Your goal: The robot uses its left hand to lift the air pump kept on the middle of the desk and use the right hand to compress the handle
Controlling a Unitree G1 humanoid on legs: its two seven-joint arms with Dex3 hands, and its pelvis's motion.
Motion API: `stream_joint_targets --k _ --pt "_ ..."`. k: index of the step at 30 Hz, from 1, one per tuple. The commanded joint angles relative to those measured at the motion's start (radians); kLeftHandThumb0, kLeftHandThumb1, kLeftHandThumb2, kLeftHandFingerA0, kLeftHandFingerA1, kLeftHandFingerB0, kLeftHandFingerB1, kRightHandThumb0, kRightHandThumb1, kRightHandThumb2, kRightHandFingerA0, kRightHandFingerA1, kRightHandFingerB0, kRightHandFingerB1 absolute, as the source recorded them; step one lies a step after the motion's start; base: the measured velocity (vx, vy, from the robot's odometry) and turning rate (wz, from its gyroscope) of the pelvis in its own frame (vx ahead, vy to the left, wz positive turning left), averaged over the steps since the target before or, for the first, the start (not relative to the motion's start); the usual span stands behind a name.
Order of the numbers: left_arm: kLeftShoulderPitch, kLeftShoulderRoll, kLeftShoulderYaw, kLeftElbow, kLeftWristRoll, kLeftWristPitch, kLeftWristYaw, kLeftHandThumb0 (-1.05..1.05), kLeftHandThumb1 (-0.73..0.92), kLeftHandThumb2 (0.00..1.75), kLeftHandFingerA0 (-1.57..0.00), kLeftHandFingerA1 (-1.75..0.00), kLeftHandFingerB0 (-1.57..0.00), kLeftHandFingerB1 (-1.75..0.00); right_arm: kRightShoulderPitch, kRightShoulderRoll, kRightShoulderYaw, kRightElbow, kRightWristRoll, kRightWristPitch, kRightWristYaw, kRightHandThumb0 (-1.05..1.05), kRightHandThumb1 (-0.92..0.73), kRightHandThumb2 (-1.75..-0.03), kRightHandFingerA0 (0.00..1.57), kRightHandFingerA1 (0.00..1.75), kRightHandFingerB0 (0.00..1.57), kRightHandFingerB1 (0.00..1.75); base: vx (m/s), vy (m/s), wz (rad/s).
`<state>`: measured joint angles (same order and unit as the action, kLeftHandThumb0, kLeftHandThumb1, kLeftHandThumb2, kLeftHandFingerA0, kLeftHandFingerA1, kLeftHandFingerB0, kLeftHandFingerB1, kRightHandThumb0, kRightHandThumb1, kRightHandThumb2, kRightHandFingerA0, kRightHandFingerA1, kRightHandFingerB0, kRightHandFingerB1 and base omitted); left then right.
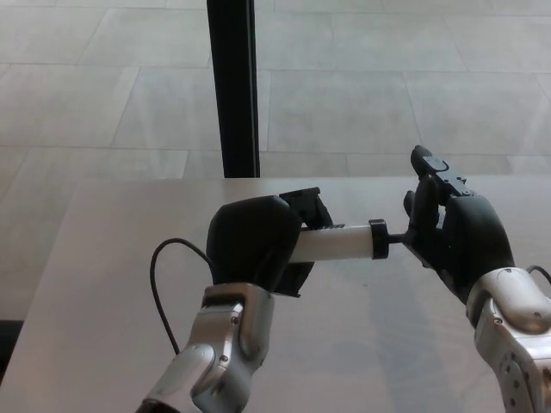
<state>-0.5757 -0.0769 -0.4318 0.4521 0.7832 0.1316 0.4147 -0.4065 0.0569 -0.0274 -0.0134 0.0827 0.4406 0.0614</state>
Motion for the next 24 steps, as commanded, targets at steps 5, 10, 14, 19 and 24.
stream_joint_targets --k 5,10,14,19,24 --pt "-0.055 -0.03 -0.047 0.043 0.019 0.058 -0.001 -0.24 0.6 0.77 -1.02 -1.62 -0.91 -0.92 -0.021 -0.005 0.026 -0.024 -0.013 0.009 -0.015 -1.05 -0.92 -1.33 0.0 0.14 0.0 0.01 0.0 0.0 0.0" --pt "-0.029 -0.011 -0.043 0.042 0.006 0.034 0.025 -0.07 0.47 1.13 -1.01 -1.73 -0.86 -1.27 -0.004 -0.021 0.005 -0.025 0.01 -0.024 0.011 -1.05 -0.92 -1.33 0.0 0.16 0.0 0.02 0.0 0.0 0.0" --pt "0.022 0.031 -0.049 0.028 0.013 0.054 0.001 -0.19 0.47 1.17 -1.3 -1.46 -1.03 -1.27 0.019 -0.065 -0.032 -0.026 0.022 -0.055 0.035 -1.0 -0.92 -1.32 0.0 0.18 0.0 0.03 0.0 0.0 0.0" --pt "0.102 0.101 -0.079 -0.004 0.026 0.109 -0.106 -0.25 0.47 1.16 -1.28 -1.47 -1.0 -1.29 0.036 -0.142 -0.084 -0.055 0.035 0.013 0.051 -1.03 -0.92 -1.31 0.0 0.14 0.0 0.0 0.0 0.0 0.0" --pt "0.165 0.152 -0.123 -0.002 0.04 0.135 -0.185 -0.23 0.49 1.09 -1.21 -1.37 -0.92 -1.15 0.038 -0.183 -0.099 -0.035 0.031 0.0 0.059 -1.02 -0.92 -1.32 0.0 0.13 0.0 0.01 0.0 0.0 0.0"
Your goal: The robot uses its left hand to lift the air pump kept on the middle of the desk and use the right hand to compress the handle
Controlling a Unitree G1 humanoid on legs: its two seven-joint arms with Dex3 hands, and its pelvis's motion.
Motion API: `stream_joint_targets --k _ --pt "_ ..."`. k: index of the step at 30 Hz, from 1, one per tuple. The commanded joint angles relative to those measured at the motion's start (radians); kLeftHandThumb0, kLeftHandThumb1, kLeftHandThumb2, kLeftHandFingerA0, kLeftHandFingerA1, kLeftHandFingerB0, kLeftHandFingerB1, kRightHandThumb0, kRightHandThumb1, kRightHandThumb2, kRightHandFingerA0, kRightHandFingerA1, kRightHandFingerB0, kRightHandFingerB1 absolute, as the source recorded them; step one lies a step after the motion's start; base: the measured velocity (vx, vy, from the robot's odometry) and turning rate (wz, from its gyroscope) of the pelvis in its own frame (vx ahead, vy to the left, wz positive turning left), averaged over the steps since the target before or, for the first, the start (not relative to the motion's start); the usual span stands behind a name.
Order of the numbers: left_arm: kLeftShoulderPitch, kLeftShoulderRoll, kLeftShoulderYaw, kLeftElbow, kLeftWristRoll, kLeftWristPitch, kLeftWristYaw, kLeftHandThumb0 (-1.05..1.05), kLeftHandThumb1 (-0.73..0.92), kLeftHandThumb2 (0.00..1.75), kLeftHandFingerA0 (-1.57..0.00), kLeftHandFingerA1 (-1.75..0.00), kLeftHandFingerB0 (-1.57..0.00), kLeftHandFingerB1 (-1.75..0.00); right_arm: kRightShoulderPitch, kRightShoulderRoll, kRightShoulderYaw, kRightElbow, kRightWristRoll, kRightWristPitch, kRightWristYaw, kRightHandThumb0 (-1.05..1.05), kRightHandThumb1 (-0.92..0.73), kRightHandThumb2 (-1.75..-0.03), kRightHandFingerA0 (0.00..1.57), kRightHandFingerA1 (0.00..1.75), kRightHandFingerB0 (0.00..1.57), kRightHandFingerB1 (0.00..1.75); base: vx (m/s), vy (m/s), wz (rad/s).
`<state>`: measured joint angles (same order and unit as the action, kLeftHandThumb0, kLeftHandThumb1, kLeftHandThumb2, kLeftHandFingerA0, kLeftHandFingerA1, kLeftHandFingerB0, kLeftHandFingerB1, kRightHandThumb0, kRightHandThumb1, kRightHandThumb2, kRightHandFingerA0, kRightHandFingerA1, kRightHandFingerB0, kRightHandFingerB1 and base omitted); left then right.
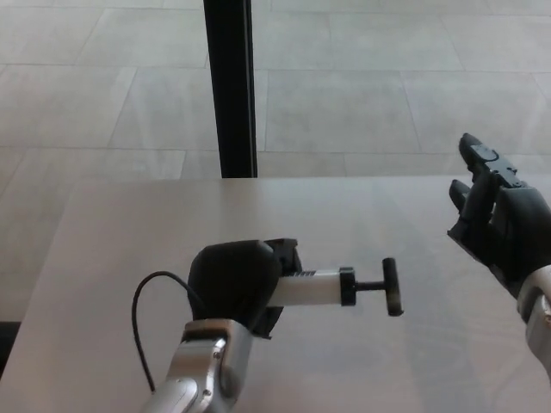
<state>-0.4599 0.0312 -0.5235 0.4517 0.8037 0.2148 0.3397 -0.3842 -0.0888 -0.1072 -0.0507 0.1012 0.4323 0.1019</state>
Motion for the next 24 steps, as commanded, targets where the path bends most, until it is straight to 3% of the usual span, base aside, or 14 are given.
stream_joint_targets --k 1,3,6,7,10,11,13,16,17,18,19,22,23,24 --pt "0.062 0.05 -0.039 -0.003 0.015 0.056 -0.131 -0.16 0.5 1.03 -0.93 -1.7 -0.81 -1.31 0.018 -0.04 -0.015 0.002 0.005 0.008 0.012 -1.0 -0.92 -1.32 0.0 0.13 0.0 0.03 0.0 0.0 0.0" --pt "0.065 0.056 -0.06 -0.002 0.007 0.084 -0.217 -0.23 0.61 0.96 -0.88 -1.63 -0.79 -1.07 0.017 -0.039 -0.011 -0.002 0.0 0.029 0.0 -0.98 -0.92 -1.28 0.0 0.11 0.1 0.1 0.0 0.0 0.0" --pt "0.056 0.058 -0.082 -0.002 0.014 0.128 -0.3 -0.23 0.6 0.96 -0.88 -1.55 -0.79 -1.06 0.02 -0.043 0.002 -0.004 -0.014 0.036 -0.003 -0.96 -0.9 -1.26 0.0 0.15 0.11 0.13 0.0 0.0 0.0" --pt "0.056 0.052 -0.083 -0.004 0.013 0.15 -0.319 -0.27 0.6 0.9 -0.86 -1.59 -0.76 -1.19 0.02 -0.041 0.006 -0.005 -0.017 0.04 -0.006 -0.92 -0.87 -1.25 0.0 0.18 0.1 0.17 0.0 0.0 0.0" --pt "0.039 0.041 -0.091 -0.001 0.007 0.202 -0.399 -0.26 0.67 0.85 -0.77 -1.58 -0.62 -1.16 0.019 -0.025 0.016 -0.014 -0.026 0.055 -0.029 -0.92 -0.86 -1.23 0.01 0.2 0.05 0.24 0.0 0.0 0.0" --pt "0.036 0.04 -0.09 0.0 0.002 0.205 -0.41 -0.29 0.66 0.82 -0.72 -1.5 -0.56 -1.06 0.018 -0.025 0.019 -0.013 -0.028 0.055 -0.03 -0.9 -0.86 -1.23 0.01 0.21 0.05 0.25 0.0 0.0 0.0" --pt "0.006 0.057 -0.11 -0.016 -0.007 0.233 -0.544 -0.53 0.69 0.61 -0.45 -0.88 -0.38 -0.54 0.014 -0.019 0.024 -0.006 -0.029 0.055 -0.035 -0.88 -0.86 -1.22 0.0 0.21 0.05 0.26 0.0 0.0 0.0" --pt "-0.012 0.067 -0.133 -0.021 0.009 0.242 -0.594 -0.62 0.65 0.6 -0.33 -0.65 -0.29 -0.4 0.013 -0.021 0.023 -0.006 -0.028 0.054 -0.035 -0.87 -0.86 -1.22 0.0 0.21 0.05 0.26 0.0 0.0 0.0" --pt "-0.016 0.065 -0.138 -0.035 0.012 0.27 -0.622 -0.74 0.58 0.58 -0.12 -0.47 -0.17 -0.29 0.012 -0.017 0.022 -0.005 -0.023 0.053 -0.033 -0.92 -0.88 -1.23 0.0 0.18 0.05 0.23 0.0 0.0 0.0" --pt "-0.025 0.069 -0.145 -0.039 0.01 0.278 -0.656 -0.92 0.53 0.93 0.0 -0.06 -0.14 -0.01 0.013 -0.017 0.021 -0.003 -0.021 0.05 -0.031 -0.88 -0.84 -1.22 0.01 0.21 0.1 0.24 0.0 0.0 0.0" --pt "-0.044 0.079 -0.158 -0.039 0.006 0.281 -0.715 -0.96 0.44 0.81 0.0 0.0 -0.02 -0.07 0.014 -0.016 0.02 0.001 -0.017 0.044 -0.027 -0.9 -0.85 -1.22 0.01 0.19 0.11 0.22 0.0 0.0 0.0" --pt "-0.067 0.098 -0.157 -0.056 -0.02 0.278 -0.792 -1.05 0.5 0.89 0.0 0.0 0.0 0.0 0.012 -0.015 0.021 0.003 -0.017 0.054 -0.027 -0.91 -0.86 -1.23 0.01 0.18 0.1 0.19 0.0 0.0 0.0" --pt "-0.069 0.102 -0.152 -0.064 -0.03 0.277 -0.805 -1.05 0.64 0.6 0.0 0.0 0.0 0.0 0.012 -0.016 0.021 0.003 -0.017 0.056 -0.026 -0.9 -0.87 -1.24 0.0 0.18 0.09 0.18 0.0 0.0 0.0" --pt "-0.071 0.11 -0.144 -0.08 -0.043 0.27 -0.82 -1.05 0.65 0.63 0.0 0.0 0.0 0.0 0.012 -0.018 0.022 0.006 -0.018 0.052 -0.022 -0.94 -0.9 -1.25 0.0 0.16 0.11 0.16 0.0 0.0 0.0"
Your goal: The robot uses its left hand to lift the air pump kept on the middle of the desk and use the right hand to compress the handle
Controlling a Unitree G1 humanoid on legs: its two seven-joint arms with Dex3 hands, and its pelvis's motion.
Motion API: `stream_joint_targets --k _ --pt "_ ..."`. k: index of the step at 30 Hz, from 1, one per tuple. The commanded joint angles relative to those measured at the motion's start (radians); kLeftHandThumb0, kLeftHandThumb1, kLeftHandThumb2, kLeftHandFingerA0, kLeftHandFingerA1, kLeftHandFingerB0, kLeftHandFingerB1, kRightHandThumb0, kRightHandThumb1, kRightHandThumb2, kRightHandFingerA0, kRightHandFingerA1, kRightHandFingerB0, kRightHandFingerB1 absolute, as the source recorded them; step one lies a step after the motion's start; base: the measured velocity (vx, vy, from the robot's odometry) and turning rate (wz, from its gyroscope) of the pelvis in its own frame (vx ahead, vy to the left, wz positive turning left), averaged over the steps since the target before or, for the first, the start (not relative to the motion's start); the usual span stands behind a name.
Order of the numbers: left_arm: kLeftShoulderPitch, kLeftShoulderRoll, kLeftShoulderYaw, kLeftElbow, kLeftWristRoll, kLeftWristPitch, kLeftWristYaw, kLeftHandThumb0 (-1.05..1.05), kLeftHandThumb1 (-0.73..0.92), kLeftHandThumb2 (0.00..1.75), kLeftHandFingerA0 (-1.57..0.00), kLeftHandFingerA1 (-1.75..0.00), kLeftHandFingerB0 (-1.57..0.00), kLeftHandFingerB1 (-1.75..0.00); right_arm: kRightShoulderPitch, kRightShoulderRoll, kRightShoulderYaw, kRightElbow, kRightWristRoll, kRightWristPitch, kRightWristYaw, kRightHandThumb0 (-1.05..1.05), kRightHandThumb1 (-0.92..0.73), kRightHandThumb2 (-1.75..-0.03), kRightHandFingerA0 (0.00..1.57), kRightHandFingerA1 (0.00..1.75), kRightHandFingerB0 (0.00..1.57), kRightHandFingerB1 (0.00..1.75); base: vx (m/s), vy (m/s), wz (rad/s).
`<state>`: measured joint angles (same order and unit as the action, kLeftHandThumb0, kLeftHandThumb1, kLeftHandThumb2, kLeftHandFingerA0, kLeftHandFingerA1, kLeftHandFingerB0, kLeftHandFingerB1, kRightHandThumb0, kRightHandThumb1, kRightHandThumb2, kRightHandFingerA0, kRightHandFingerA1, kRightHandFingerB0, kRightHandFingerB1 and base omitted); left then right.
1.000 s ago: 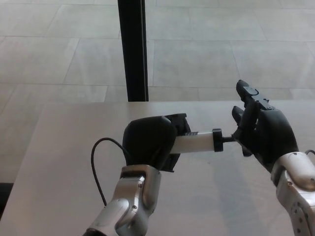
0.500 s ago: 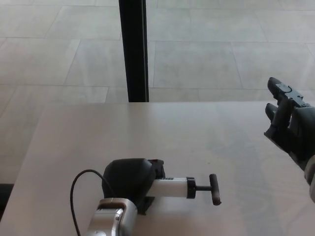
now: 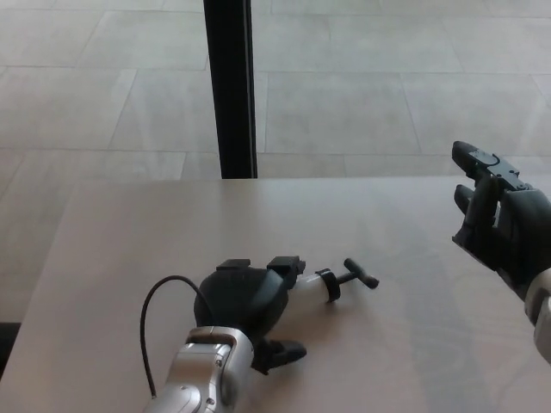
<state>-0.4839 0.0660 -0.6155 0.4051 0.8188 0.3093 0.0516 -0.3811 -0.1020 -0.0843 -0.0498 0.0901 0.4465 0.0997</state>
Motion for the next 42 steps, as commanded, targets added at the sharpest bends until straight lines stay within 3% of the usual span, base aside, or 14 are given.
stream_joint_targets --k 1,6,7,8,9,13,14,18,26,30,37,38,39,42 --pt "-0.048 0.079 -0.048 -0.044 -0.064 0.172 -0.541 -1.05 0.65 0.63 0.0 0.0 0.0 0.0 0.011 -0.008 0.0 0.006 -0.008 0.033 -0.016 -0.94 -0.9 -1.25 0.0 0.16 0.11 0.16 0.0 0.0 0.0" --pt "-0.062 0.119 0.008 -0.14 -0.127 0.144 -0.595 -1.05 0.67 0.64 0.0 0.0 0.0 0.0 0.013 -0.003 -0.005 0.006 -0.004 0.028 -0.017 -0.96 -0.89 -1.25 0.0 0.15 0.11 0.13 0.0 0.0 0.0" --pt "-0.059 0.127 0.039 -0.177 -0.15 0.133 -0.581 -1.05 0.51 0.93 0.0 0.0 0.0 0.0 0.012 -0.008 -0.002 0.012 -0.007 0.025 -0.012 -0.96 -0.89 -1.25 0.0 0.16 0.11 0.14 0.0 0.0 0.0" --pt "-0.058 0.128 0.043 -0.182 -0.152 0.133 -0.581 -1.05 0.51 0.93 0.0 0.0 0.0 0.0 0.012 -0.008 -0.002 0.013 -0.007 0.025 -0.011 -0.96 -0.89 -1.25 0.0 0.16 0.11 0.14 0.0 0.0 0.0" --pt "-0.061 0.136 0.05 -0.193 -0.158 0.123 -0.585 -1.05 0.66 0.61 0.0 0.0 0.0 0.0 0.012 -0.007 -0.002 0.009 -0.006 0.028 -0.012 -0.96 -0.89 -1.25 0.0 0.16 0.11 0.14 0.0 0.0 0.0" --pt "-0.072 0.152 0.098 -0.245 -0.182 0.066 -0.544 -1.05 0.66 0.62 0.0 0.0 0.0 -0.05 0.018 -0.024 -0.011 0.009 -0.007 0.021 -0.003 -0.95 -0.89 -1.25 0.0 0.16 0.11 0.15 0.0 0.0 0.0" --pt "-0.073 0.161 0.114 -0.269 -0.182 0.06 -0.529 -1.05 0.5 0.88 0.0 0.0 0.0 -0.06 0.017 -0.023 -0.014 0.009 -0.005 0.023 -0.003 -0.95 -0.9 -1.25 0.0 0.16 0.1 0.14 0.0 0.0 0.0" --pt "-0.066 0.181 0.206 -0.344 -0.212 0.022 -0.45 -1.04 0.54 0.92 0.0 0.0 0.0 -0.01 0.025 -0.024 -0.026 0.002 0.002 0.028 -0.005 -0.95 -0.89 -1.25 0.0 0.16 0.12 0.15 0.0 0.0 0.0" --pt "-0.05 0.046 0.698 -0.436 -0.633 -0.119 -0.259 -0.94 0.55 1.0 0.0 -0.11 -0.13 -0.12 0.052 -0.069 -0.064 -0.024 0.002 0.034 0.005 -0.89 -0.84 -1.23 0.01 0.22 0.11 0.23 0.0 0.0 0.0" --pt "-0.053 0.113 0.893 -0.509 -0.78 -0.045 -0.362 -0.98 0.58 1.01 0.0 -0.11 -0.1 0.0 0.065 -0.121 -0.111 -0.014 0.02 0.015 0.038 -0.92 -0.9 -1.24 0.0 0.18 0.1 0.16 0.0 0.0 0.0" --pt "0.121 0.322 1.286 -0.502 -0.886 -0.033 -0.448 -0.85 0.57 0.97 0.0 -0.24 -0.02 -0.19 0.096 -0.255 -0.313 0.068 0.073 -0.118 0.075 -0.9 -0.84 -1.22 0.01 0.27 0.03 0.23 0.0 0.0 0.0" --pt "0.142 0.341 1.324 -0.479 -0.904 -0.045 -0.465 -0.85 0.57 0.96 0.0 -0.25 -0.03 -0.18 0.097 -0.268 -0.333 0.08 0.07 -0.127 0.066 -0.84 -0.92 -0.8 0.03 0.34 0.12 0.27 0.0 0.0 0.0" --pt "0.188 0.378 1.401 -0.43 -0.941 -0.064 -0.503 -0.87 0.55 0.95 -0.02 -0.24 -0.1 -0.17 0.102 -0.295 -0.372 0.102 0.064 -0.149 0.052 -0.82 -0.79 -1.18 0.05 0.43 0.08 0.3 0.0 0.0 0.0" --pt "0.276 0.421 1.521 -0.376 -0.96 -0.074 -0.526 -0.79 0.53 0.94 -0.04 -0.34 -0.08 -0.28 0.119 -0.337 -0.448 0.114 0.075 -0.142 0.04 -0.92 -0.83 -1.23 0.03 0.47 0.08 0.36 0.0 0.0 0.0"
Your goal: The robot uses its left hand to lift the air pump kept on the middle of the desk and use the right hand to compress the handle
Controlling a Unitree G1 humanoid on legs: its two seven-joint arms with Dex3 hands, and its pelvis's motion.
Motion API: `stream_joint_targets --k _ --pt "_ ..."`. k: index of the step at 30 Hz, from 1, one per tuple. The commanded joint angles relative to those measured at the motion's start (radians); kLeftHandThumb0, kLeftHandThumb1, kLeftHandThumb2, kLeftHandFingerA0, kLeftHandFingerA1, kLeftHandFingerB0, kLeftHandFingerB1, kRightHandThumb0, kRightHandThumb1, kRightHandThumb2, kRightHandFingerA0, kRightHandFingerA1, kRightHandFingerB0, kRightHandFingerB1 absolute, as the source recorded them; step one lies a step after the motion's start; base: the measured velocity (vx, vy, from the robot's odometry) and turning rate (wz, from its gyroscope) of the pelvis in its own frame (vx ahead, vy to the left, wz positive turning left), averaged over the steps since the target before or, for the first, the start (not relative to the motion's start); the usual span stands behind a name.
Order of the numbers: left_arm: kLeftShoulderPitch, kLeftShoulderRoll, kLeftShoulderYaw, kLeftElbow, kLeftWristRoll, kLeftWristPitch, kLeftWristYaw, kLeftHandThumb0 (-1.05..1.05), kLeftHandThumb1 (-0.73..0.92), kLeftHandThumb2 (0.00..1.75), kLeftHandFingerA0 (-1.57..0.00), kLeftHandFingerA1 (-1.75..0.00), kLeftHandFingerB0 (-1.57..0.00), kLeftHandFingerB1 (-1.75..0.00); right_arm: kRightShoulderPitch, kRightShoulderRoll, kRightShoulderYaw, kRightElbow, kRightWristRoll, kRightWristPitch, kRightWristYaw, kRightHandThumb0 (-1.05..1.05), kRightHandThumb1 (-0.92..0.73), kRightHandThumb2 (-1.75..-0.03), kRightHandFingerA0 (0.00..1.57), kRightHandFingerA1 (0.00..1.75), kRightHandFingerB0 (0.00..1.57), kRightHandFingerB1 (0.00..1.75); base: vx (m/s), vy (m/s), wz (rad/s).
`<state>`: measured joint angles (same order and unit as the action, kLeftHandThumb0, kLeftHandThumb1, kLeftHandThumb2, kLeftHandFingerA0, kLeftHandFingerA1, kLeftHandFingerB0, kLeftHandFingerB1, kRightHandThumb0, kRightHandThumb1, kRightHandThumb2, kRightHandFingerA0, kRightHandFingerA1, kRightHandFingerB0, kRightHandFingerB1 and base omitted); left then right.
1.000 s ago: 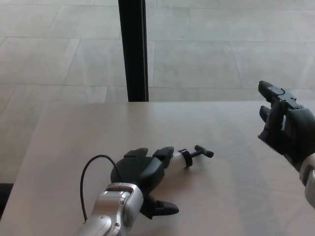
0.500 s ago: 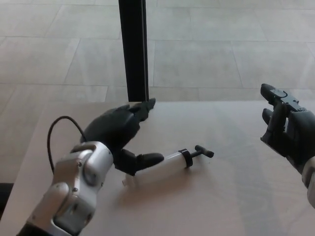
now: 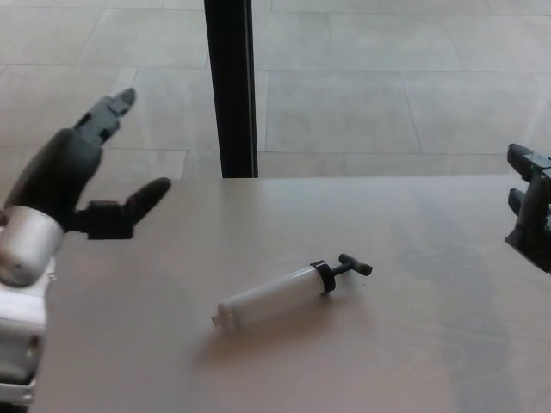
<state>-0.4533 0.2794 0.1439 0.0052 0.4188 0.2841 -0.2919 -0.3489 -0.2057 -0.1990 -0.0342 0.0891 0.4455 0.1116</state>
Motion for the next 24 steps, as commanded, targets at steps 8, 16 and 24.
stream_joint_targets --k 8,16,24 --pt "0.591 0.325 1.125 0.286 -0.623 -0.092 -0.254 -0.38 0.44 1.02 -0.03 -0.53 0.0 -0.5 0.222 -0.434 -0.588 0.302 0.108 -0.284 0.079 -0.94 -0.91 -0.75 0.17 0.68 0.17 0.48 0.0 0.0 0.0" --pt "0.811 0.382 1.182 0.716 -0.642 -0.281 -0.206 -0.38 0.37 0.98 -0.03 -0.52 0.0 -0.48 0.407 -0.606 -0.756 0.535 0.064 -0.418 0.033 -0.92 -0.92 -0.78 0.15 0.82 0.1 0.62 0.0 0.0 0.0" --pt "0.833 0.375 1.138 1.006 -0.638 -0.339 -0.126 -0.83 0.67 0.61 -0.23 -0.39 -0.26 -0.3 0.548 -0.666 -0.842 0.795 0.084 -0.53 -0.054 -0.9 -0.92 -0.8 0.1 0.77 0.14 0.57 0.0 0.0 0.0"
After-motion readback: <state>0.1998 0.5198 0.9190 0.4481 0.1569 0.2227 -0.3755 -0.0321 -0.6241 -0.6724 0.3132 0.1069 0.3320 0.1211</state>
